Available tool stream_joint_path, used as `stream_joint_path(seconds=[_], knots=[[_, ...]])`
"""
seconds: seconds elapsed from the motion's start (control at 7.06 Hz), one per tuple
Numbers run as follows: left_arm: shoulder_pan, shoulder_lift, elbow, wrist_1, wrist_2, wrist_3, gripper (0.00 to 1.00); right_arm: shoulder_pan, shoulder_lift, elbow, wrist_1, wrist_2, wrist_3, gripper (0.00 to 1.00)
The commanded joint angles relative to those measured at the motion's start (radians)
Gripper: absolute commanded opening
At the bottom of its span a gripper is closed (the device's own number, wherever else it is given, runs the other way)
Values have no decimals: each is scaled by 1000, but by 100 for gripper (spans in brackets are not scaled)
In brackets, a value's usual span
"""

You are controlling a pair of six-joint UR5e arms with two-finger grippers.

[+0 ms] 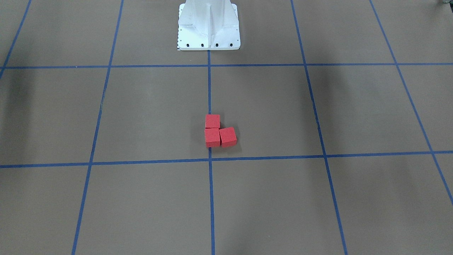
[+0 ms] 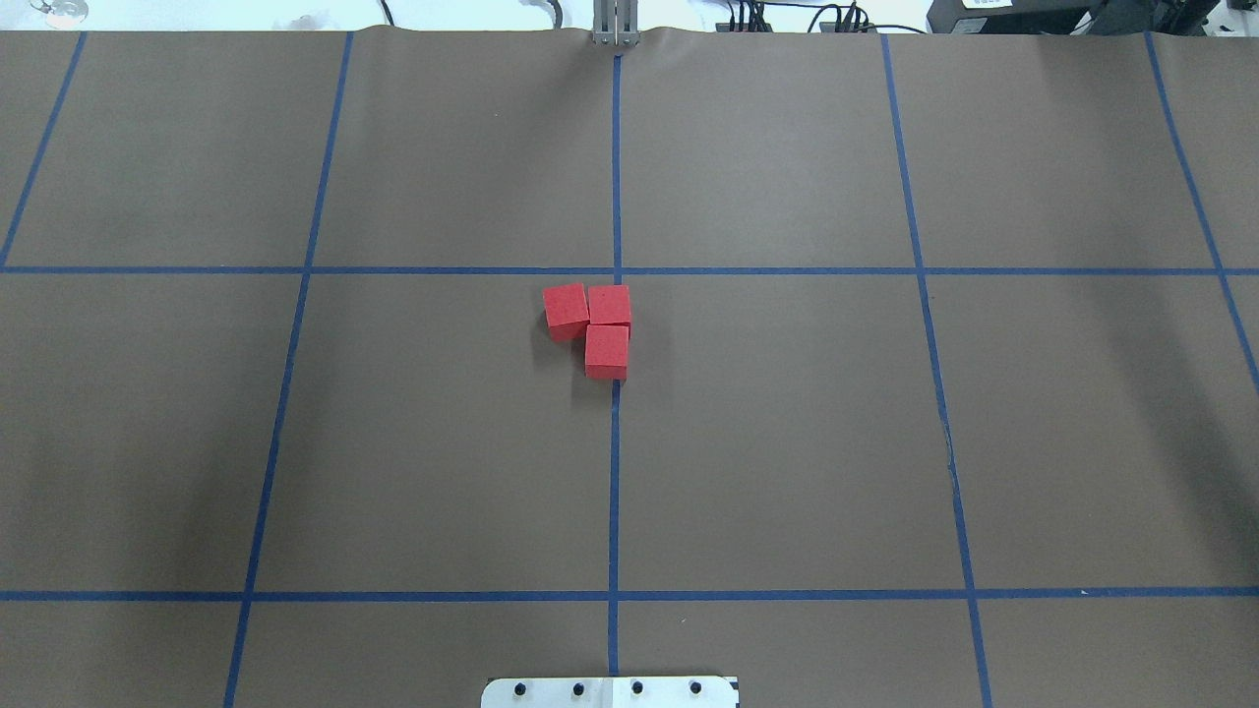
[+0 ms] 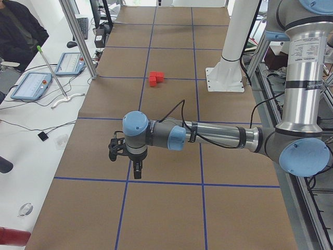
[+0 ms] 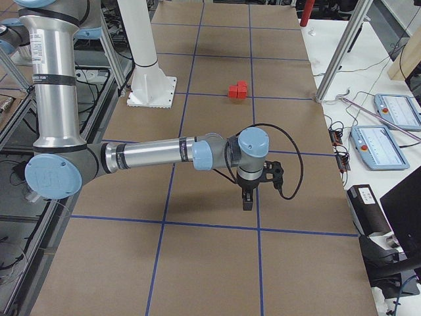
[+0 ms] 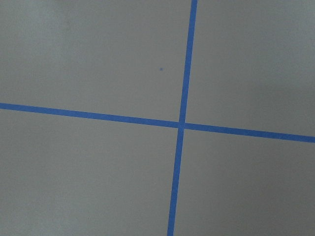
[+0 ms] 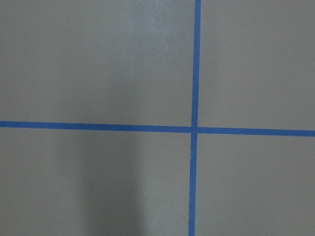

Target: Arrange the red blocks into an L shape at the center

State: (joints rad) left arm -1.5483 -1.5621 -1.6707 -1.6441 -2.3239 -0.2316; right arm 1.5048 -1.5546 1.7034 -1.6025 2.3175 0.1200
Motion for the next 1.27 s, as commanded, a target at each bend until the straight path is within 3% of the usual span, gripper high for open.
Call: stream_joint_path(seconds=[0.0,1.13], knots=[[1,2,0,-6,-2,0,100,-8,5,-4,-75,-7,-54,100],[1,17,-17,-6,-17,2,100,-8,-12,-7,-73,-4,-118,100]])
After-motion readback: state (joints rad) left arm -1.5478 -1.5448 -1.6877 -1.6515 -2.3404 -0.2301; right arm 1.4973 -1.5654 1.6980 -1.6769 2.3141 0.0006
